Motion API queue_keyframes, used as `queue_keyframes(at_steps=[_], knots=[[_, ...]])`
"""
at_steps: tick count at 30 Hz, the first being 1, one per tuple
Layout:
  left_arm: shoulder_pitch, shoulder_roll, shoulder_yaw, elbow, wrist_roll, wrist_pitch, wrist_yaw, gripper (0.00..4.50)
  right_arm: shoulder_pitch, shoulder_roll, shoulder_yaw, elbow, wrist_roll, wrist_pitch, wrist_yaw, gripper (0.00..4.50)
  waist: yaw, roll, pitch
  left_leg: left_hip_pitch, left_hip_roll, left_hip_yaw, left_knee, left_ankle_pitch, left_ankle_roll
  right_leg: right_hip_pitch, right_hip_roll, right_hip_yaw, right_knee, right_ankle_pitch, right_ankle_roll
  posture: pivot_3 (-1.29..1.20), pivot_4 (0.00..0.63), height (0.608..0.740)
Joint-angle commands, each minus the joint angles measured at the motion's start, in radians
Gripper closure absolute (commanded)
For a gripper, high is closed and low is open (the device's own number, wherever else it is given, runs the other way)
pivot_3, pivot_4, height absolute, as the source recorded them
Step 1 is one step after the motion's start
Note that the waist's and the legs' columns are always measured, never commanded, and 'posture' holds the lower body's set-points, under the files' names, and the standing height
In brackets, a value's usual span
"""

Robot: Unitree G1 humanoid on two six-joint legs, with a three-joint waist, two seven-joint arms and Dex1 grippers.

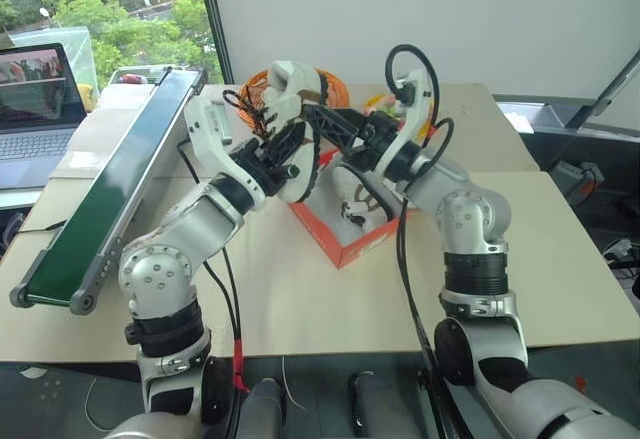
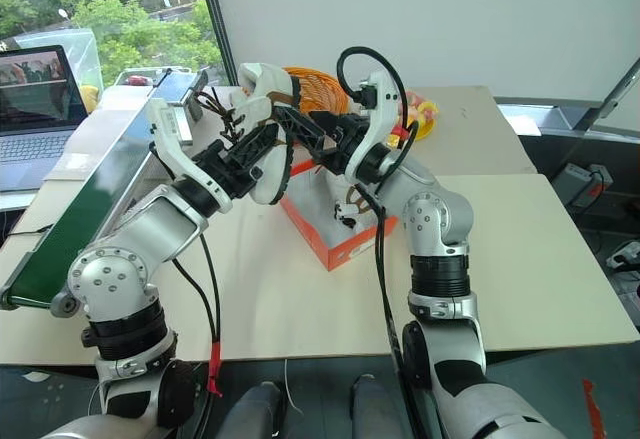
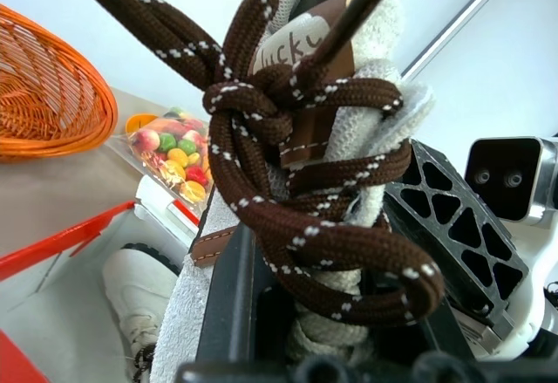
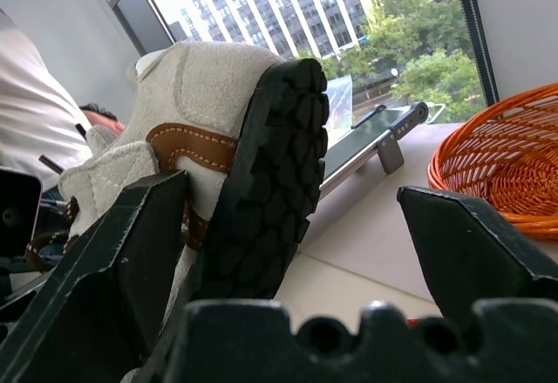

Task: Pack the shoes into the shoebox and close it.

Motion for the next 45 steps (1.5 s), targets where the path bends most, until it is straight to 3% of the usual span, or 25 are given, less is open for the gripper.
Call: queue_keyframes(at_steps=[1,4,7,17,22,24,25,26,30,33,35,45], knots=[[0.034,0.019,-0.124,-0.061,0.015,0.008,-0.108,4.07,-0.067,0.017,-0.008,0.002,0.026,-0.021,0.003,0.00,-0.001,0.000,0.000,0.000,0.000,0.000,0.000,0.000,0.000,0.000,0.000,0.000,0.000,0.000,0.000,0.00,0.150,0.740],[0.070,0.058,-0.182,-0.061,0.057,0.000,-0.182,4.07,-0.083,0.021,-0.017,0.018,0.030,-0.019,0.001,0.00,-0.002,0.000,0.000,0.000,0.000,0.000,0.000,0.000,0.000,0.000,0.000,0.000,0.000,0.000,0.000,0.00,0.150,0.740],[0.074,0.059,-0.214,-0.054,0.087,-0.023,-0.214,4.09,-0.093,0.031,-0.030,0.039,0.034,-0.015,-0.015,0.75,0.002,0.001,0.001,-0.001,0.000,0.000,0.000,0.000,0.000,0.000,0.000,0.000,0.000,0.000,0.000,0.00,0.150,0.740],[0.007,0.041,-0.175,-0.024,0.078,-0.043,-0.213,4.09,-0.078,0.046,-0.036,0.020,0.024,0.005,-0.061,4.01,-0.002,0.002,0.001,-0.001,0.000,0.000,0.000,0.000,0.000,-0.001,0.000,0.000,-0.001,0.000,0.000,0.00,0.150,0.740],[0.041,0.054,-0.156,-0.031,0.082,-0.043,-0.210,4.09,-0.084,0.016,-0.047,0.019,0.018,0.001,-0.068,4.01,-0.001,0.002,0.001,-0.001,0.000,0.000,0.000,0.000,0.000,-0.001,0.000,0.000,-0.001,0.000,0.000,0.00,0.150,0.740],[0.056,0.067,-0.140,-0.033,0.093,-0.051,-0.210,4.09,-0.085,-0.005,-0.056,0.008,0.024,0.010,-0.068,3.49,-0.001,0.002,0.001,-0.001,0.000,0.000,0.000,0.000,0.000,-0.001,0.000,0.000,-0.001,0.000,0.000,0.00,0.150,0.740],[0.060,0.076,-0.131,-0.029,0.108,-0.062,-0.212,4.09,-0.081,-0.020,-0.050,-0.010,0.032,0.024,-0.055,3.49,-0.001,0.002,0.001,-0.001,0.000,0.000,0.000,0.000,0.000,-0.001,0.000,0.000,-0.001,0.000,0.000,0.00,0.150,0.740],[0.061,0.086,-0.125,-0.024,0.128,-0.075,-0.219,4.09,-0.079,-0.031,-0.047,-0.020,0.034,0.034,-0.051,2.88,-0.001,0.002,0.001,-0.002,0.000,0.000,0.000,0.000,0.000,-0.001,0.000,0.000,-0.001,0.000,0.000,0.00,0.150,0.740],[0.065,0.177,-0.190,-0.034,0.301,-0.178,-0.315,4.09,-0.085,-0.048,-0.089,-0.027,0.107,0.136,-0.085,1.61,-0.003,0.002,0.001,-0.001,0.000,0.000,0.000,0.000,0.000,-0.001,0.001,0.000,-0.001,0.000,0.000,0.00,0.150,0.740],[0.067,0.194,-0.219,-0.031,0.378,-0.249,-0.352,4.09,-0.088,-0.057,-0.134,-0.013,0.171,0.203,-0.107,0.54,0.000,0.002,0.001,-0.001,0.000,0.000,0.000,0.000,0.000,0.000,0.001,0.000,-0.001,0.000,0.000,0.00,0.150,0.740],[0.066,0.200,-0.230,-0.027,0.427,-0.287,-0.368,4.09,-0.087,-0.069,-0.153,-0.006,0.194,0.237,-0.122,0.06,0.003,0.002,0.001,-0.002,0.000,0.000,0.000,0.000,0.000,0.000,0.001,0.000,-0.003,0.000,0.000,0.00,0.150,0.740],[0.050,0.185,-0.241,0.030,0.562,-0.398,-0.421,4.09,-0.085,-0.026,-0.252,-0.043,0.418,0.379,-0.238,0.06,-0.002,0.002,0.001,-0.003,0.001,0.000,-0.002,-0.001,0.001,-0.001,0.001,0.000,-0.006,0.000,0.000,0.00,0.150,0.740]])
